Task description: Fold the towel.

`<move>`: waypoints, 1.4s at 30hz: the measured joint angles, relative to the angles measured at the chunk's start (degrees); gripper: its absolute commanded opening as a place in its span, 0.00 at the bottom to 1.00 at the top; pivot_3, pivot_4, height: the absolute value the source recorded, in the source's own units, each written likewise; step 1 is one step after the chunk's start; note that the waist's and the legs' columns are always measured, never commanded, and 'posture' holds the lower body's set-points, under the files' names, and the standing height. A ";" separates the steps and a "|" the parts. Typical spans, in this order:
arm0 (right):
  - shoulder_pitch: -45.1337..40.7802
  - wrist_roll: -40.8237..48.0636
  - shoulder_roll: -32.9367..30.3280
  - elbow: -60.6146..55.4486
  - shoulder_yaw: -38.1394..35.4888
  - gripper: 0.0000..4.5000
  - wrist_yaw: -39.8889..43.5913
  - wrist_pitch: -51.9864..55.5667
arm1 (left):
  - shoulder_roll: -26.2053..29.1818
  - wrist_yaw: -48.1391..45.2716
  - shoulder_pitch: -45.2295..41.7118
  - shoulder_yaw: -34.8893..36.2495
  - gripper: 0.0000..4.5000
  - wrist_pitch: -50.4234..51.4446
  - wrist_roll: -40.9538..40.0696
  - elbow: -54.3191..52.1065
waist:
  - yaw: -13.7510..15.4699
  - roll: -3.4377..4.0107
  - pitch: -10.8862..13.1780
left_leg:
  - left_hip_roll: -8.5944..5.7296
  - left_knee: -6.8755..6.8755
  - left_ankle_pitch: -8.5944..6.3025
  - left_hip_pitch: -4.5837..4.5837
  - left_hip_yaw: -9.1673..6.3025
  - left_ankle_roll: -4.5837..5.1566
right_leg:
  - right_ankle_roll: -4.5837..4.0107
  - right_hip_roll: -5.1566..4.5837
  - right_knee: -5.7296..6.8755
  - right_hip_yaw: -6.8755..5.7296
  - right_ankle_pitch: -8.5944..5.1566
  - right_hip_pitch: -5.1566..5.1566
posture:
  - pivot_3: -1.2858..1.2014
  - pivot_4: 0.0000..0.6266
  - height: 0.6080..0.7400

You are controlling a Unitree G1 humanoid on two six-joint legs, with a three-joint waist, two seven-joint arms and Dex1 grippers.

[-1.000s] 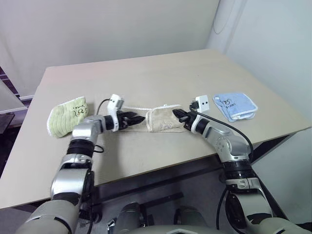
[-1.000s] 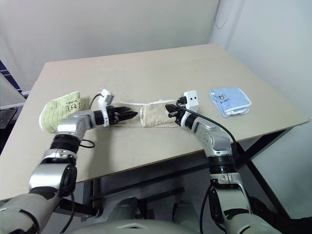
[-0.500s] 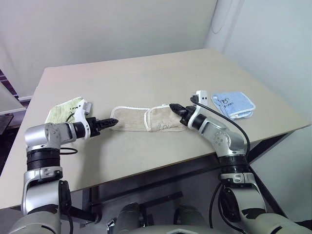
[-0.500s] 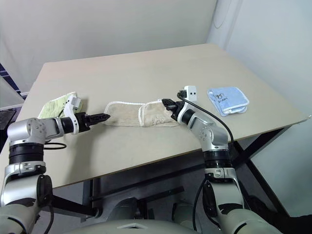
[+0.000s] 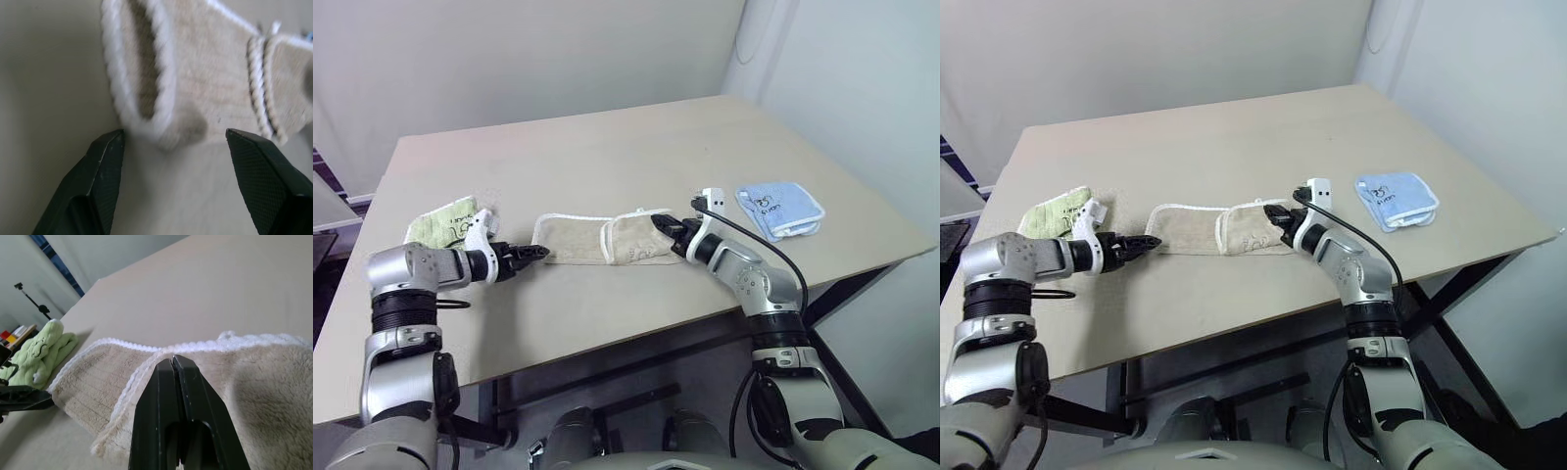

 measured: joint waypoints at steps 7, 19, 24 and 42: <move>0.11 -0.04 -0.18 -0.02 -0.52 0.00 -0.86 -0.19 | -3.22 3.70 -2.47 2.66 0.57 -2.92 -0.15 4.93 | 1.11 0.00 0.00 | 0.01 -0.16 -0.01 -0.05 0.06 -0.01 | -0.33 -0.03 -0.11 0.01 0.34 -0.18 | 0.52 0.00 0.85; 2.81 0.03 -0.98 -2.61 -0.37 0.00 -0.69 -0.46 | -4.59 3.50 -3.36 3.05 0.01 -8.62 -0.29 9.61 | 0.86 0.00 0.00 | 0.01 -0.93 0.23 -0.07 0.25 -0.39 | -0.25 0.09 -0.86 -0.02 0.98 -0.32 | 0.52 0.00 0.85; 6.60 3.33 -2.25 -11.11 -0.48 0.00 2.12 0.97 | -4.97 -1.51 -3.58 0.64 0.01 -11.07 -1.13 6.29 | 0.92 -0.02 0.00 | 0.01 -0.76 0.25 -0.09 0.26 -0.37 | -0.23 0.10 -0.90 -0.04 0.98 -0.23 | 0.52 0.00 0.85; 15.14 5.80 -5.11 -20.35 -4.33 0.00 -5.29 1.90 | -17.04 -24.47 -14.67 -23.03 0.01 -22.90 1.36 7.52 | 1.04 -0.02 0.01 | 0.05 -0.18 0.11 -0.09 0.14 -0.12 | -0.28 0.04 -0.98 -0.14 0.96 -0.08 | 0.52 0.00 0.85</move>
